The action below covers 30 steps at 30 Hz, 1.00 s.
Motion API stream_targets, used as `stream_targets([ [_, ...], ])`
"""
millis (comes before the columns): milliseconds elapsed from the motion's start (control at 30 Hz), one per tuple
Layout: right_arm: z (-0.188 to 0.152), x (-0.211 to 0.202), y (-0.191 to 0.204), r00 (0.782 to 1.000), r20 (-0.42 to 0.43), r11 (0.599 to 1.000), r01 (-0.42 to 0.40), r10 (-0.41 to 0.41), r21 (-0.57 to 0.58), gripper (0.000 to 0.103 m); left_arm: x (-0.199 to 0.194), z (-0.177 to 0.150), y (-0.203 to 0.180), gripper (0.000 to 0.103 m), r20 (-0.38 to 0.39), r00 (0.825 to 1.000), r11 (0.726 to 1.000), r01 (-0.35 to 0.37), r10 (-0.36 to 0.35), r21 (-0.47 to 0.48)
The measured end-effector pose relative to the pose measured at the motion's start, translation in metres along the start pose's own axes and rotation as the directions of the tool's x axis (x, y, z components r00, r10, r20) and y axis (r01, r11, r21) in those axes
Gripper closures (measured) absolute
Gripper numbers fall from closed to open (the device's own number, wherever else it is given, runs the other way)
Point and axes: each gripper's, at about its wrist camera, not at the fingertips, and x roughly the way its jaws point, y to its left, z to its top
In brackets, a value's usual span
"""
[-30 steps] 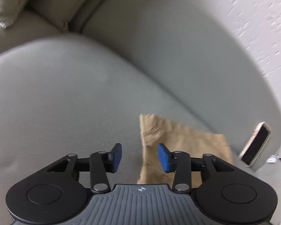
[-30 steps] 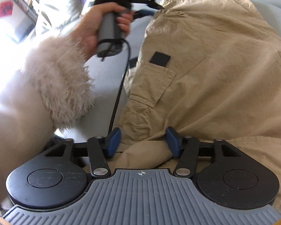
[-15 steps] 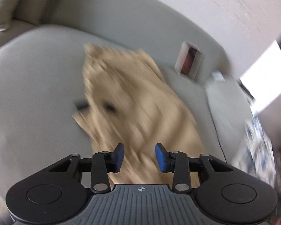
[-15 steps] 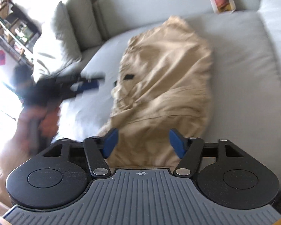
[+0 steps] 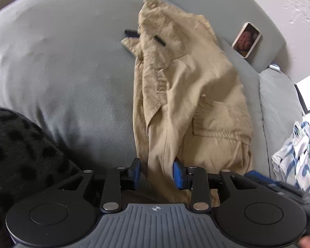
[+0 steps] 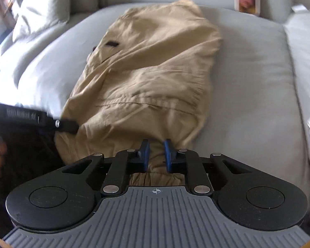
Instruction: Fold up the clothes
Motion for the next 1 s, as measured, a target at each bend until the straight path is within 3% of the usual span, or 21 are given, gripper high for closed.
stream_targets([
  [67,-0.003,-0.027,-0.007,0.998,0.041,0.999,-0.039,0.039,0.014,0.077,-0.012,-0.006,-0.013,0.079,0.040,0.999,0.998,0.012,-0.014,0.069],
  [200,-0.008,-0.059,-0.007,0.993,0.110,0.999,-0.038,0.039,-0.019,0.073,-0.021,-0.014,-0.039,0.079,0.174,0.984,0.979,0.000,-0.037,0.206],
  [267,-0.007,-0.053,-0.005,0.990,0.117,0.997,-0.076,0.076,-0.009,0.073,-0.014,-0.019,-0.049,0.083,0.231,0.972,0.964,-0.028,-0.036,0.265],
  [333,-0.008,-0.038,0.002,0.991,0.103,0.996,-0.084,0.086,-0.020,0.073,0.000,-0.022,-0.054,0.086,0.214,0.976,0.950,-0.094,0.029,0.298],
  [400,-0.012,-0.015,0.008,0.998,0.034,0.997,-0.053,0.055,-0.056,0.074,0.024,-0.020,-0.042,0.085,0.066,0.990,0.968,-0.137,0.125,0.210],
  [467,-0.019,0.004,0.010,0.999,-0.043,0.995,-0.008,0.003,-0.096,0.078,0.034,-0.014,-0.014,0.075,-0.023,0.997,0.996,-0.072,0.073,0.049],
  [567,-0.017,-0.004,0.004,0.999,-0.048,0.998,-0.022,0.019,-0.063,0.081,0.022,-0.003,0.006,0.074,-0.080,0.997,0.996,-0.004,-0.003,-0.088],
  [633,-0.014,-0.015,-0.002,0.998,-0.058,0.999,-0.038,0.037,-0.020,0.078,-0.002,-0.002,0.001,0.071,-0.042,0.999,0.997,0.014,-0.018,-0.075],
  [700,-0.014,-0.032,-0.009,0.997,-0.033,0.997,-0.072,0.071,-0.008,0.058,-0.031,-0.005,-0.006,0.065,0.029,0.998,0.998,0.051,-0.050,-0.043],
  [767,-0.015,-0.047,-0.022,0.994,0.007,0.993,-0.113,0.112,0.031,0.046,-0.051,-0.004,-0.009,0.056,0.096,0.992,0.995,0.089,-0.086,-0.032],
  [833,-0.015,-0.058,-0.040,0.987,0.045,0.982,-0.159,0.156,0.098,0.041,-0.059,0.002,-0.011,0.052,0.135,0.986,0.993,0.108,-0.102,-0.039],
  [900,-0.012,-0.052,-0.063,0.972,0.055,0.942,-0.233,0.227,0.242,0.037,-0.058,0.009,-0.013,0.052,0.150,0.982,0.992,0.122,-0.115,-0.040],
  [1000,-0.019,-0.028,-0.093,0.941,0.022,0.832,-0.310,0.339,0.460,0.037,-0.044,0.017,-0.021,0.054,0.142,0.979,0.990,0.144,-0.144,0.007],
])
